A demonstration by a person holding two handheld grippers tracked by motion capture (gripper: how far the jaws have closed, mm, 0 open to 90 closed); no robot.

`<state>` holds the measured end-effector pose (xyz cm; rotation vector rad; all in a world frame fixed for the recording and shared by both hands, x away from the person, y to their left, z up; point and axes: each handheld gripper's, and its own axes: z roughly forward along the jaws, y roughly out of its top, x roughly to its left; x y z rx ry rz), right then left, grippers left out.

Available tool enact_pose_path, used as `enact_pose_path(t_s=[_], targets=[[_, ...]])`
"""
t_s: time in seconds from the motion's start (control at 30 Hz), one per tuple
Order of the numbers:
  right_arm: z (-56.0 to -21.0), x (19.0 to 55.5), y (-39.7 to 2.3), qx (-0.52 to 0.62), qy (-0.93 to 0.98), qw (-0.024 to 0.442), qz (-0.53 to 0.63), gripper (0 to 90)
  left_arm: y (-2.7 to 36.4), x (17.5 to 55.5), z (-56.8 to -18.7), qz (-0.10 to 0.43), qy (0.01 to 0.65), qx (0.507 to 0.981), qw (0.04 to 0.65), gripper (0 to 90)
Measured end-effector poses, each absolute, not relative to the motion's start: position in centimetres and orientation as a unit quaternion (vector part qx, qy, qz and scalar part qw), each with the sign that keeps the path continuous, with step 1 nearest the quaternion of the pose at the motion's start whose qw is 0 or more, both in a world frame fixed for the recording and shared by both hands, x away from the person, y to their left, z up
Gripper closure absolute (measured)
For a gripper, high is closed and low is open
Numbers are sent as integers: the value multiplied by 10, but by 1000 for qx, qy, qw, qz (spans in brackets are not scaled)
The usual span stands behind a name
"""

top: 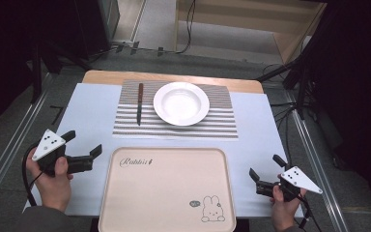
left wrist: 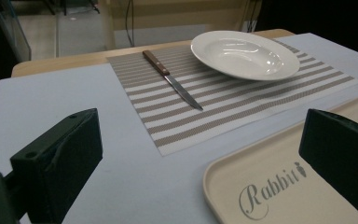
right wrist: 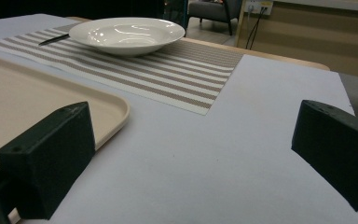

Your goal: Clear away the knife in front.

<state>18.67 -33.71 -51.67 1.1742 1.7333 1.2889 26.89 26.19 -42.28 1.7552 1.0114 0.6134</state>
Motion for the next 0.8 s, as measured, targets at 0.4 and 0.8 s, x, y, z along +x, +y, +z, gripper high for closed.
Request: enact_pose_path(t_s=[0.4,0.8], targets=[[-517,187,-335,448,669,336,489,0,241,297,-402,241,402,735,490,0],[-517,187,-335,446,669,337,490,0,215,333,-384,228,394,748,482,0]])
